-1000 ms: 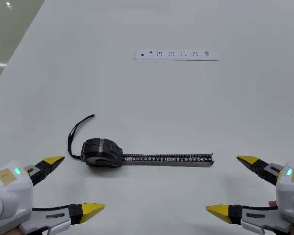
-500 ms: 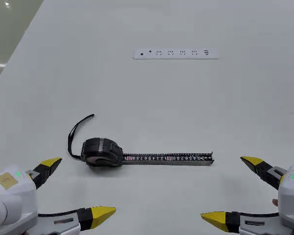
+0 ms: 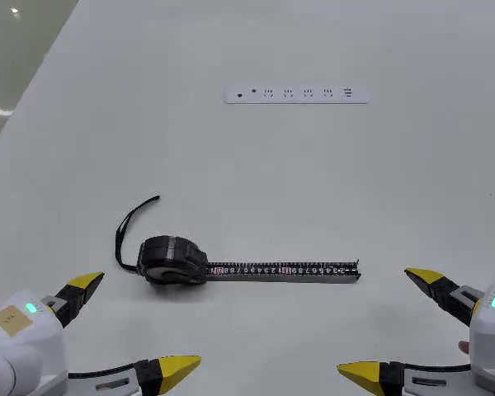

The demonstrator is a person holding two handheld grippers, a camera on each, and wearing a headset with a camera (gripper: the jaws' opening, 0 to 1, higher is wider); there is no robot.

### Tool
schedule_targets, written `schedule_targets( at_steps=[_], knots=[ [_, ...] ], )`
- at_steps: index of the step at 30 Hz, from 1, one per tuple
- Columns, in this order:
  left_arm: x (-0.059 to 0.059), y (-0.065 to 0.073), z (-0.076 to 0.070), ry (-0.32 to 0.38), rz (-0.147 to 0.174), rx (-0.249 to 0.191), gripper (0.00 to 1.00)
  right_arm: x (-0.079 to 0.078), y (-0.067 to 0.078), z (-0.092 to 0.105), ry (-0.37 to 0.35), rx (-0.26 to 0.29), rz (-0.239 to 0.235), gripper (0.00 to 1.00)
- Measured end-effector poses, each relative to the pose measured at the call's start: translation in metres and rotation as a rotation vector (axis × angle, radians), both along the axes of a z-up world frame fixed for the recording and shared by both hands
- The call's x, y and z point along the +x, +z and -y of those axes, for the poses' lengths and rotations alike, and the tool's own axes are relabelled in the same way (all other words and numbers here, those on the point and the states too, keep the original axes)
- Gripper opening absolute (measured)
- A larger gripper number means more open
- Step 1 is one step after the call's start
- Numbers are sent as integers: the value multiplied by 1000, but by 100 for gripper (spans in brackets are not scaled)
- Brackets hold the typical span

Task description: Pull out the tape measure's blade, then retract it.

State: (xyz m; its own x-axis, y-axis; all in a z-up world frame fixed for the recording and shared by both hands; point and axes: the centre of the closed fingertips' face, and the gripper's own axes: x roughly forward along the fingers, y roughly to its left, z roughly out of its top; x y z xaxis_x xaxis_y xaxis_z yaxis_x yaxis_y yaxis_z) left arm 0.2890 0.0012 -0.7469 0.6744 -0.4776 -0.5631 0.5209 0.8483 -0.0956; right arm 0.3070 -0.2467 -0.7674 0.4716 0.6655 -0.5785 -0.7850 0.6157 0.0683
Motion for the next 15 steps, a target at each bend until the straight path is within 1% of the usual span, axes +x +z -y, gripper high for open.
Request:
schedule_targets(
  at_steps=[3,6,12,15],
  knots=[
    [-1,0,3,7,-5,-13,100,0,-1,1,-1,-3,-2,97],
    [-3,-1,4,9,-8,-5,100,0,0,1,-1,-2,-1,97],
    [-3,-1,4,28,-14,-8,100,-1,-1,0,4,-2,-16,97],
    [-3,-1,5,40,-12,-16,100,0,0,1,9,-3,-10,98]
  ],
)
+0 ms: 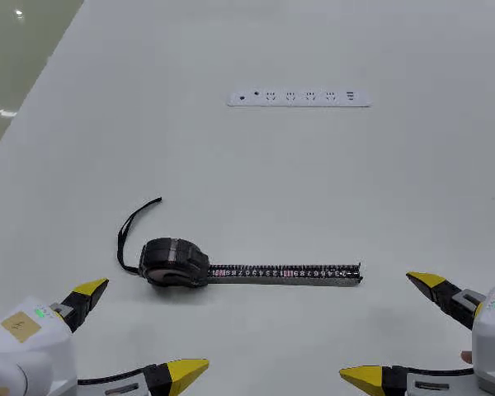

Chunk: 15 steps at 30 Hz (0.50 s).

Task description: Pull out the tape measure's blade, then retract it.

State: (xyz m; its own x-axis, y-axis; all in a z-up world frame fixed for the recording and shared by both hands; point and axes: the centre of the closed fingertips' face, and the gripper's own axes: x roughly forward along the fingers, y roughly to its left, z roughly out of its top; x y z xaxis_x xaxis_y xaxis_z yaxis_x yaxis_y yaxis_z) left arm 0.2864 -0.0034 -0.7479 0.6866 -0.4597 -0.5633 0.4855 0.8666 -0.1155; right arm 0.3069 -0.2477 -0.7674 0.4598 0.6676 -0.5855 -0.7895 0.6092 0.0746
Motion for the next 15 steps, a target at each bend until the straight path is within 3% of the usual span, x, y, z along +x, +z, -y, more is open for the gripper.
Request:
schedule_targets(
  at_steps=[7,15],
  knots=[
    [1,0,2,30,-2,-5,100,2,-2,4,12,-12,-2,97],
    [9,0,3,99,1,-5,100,4,-4,7,58,-18,0,94]
  ],
)
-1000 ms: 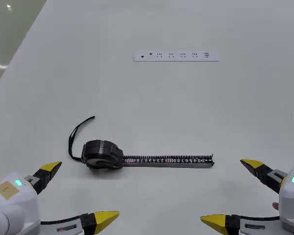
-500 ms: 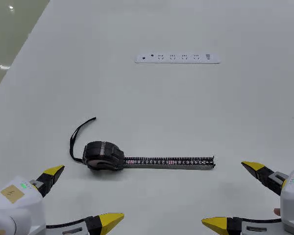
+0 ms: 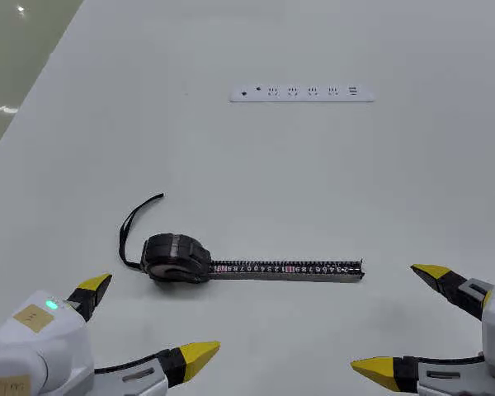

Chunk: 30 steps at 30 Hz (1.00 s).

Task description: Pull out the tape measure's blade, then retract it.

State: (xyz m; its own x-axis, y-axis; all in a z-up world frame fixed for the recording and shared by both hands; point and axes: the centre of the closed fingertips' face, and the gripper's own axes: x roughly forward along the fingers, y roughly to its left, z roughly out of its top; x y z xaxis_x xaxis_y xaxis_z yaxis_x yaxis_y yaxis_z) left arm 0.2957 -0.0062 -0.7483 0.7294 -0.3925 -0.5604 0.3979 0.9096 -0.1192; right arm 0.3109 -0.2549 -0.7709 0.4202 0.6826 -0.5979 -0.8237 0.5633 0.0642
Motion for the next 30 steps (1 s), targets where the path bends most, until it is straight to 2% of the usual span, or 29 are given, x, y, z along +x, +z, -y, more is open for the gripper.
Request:
schedule_targets(
  at_steps=[5,12,22,30],
  knots=[
    [7,-4,-6,57,-3,29,100,0,-6,1,50,-23,4,92],
    [15,-6,-6,93,3,51,100,4,-14,4,94,-39,0,89],
    [27,-9,-4,147,8,50,99,16,-20,6,168,-56,27,80],
    [37,-17,-7,188,-10,61,98,28,-25,4,237,-80,44,70]
  ],
)
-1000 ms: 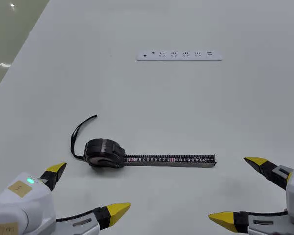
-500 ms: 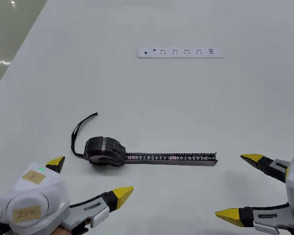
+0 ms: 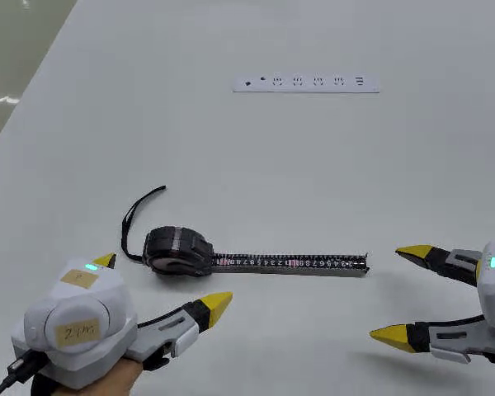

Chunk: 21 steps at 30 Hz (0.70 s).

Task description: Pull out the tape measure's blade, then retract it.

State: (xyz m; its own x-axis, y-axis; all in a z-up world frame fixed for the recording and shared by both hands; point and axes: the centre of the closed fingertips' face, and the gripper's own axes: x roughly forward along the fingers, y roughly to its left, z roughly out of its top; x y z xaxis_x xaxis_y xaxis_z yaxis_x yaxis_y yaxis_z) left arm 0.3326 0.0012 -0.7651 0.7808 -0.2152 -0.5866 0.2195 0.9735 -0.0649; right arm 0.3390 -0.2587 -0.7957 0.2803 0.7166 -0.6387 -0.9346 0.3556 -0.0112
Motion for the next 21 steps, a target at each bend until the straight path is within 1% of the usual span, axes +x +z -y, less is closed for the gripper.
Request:
schedule_targets(
  at_steps=[5,8,10,12,14,17,21],
  knots=[
    [6,-5,-2,22,-11,6,97,8,-5,-1,37,-17,0,64],
    [9,-6,-2,37,-13,-3,97,13,-9,0,59,-25,9,58],
    [12,-8,-3,49,-20,3,96,17,-11,-1,71,-27,12,57],
    [13,-9,-3,55,-23,9,95,18,-12,-2,86,-31,16,54],
    [15,-10,-4,66,-30,6,94,20,-13,-3,100,-35,16,50],
    [16,-13,-5,80,-50,1,90,22,-15,-5,120,-41,17,45],
    [19,-17,-6,101,-65,-4,88,26,-18,-6,143,-56,22,42]
  ],
)
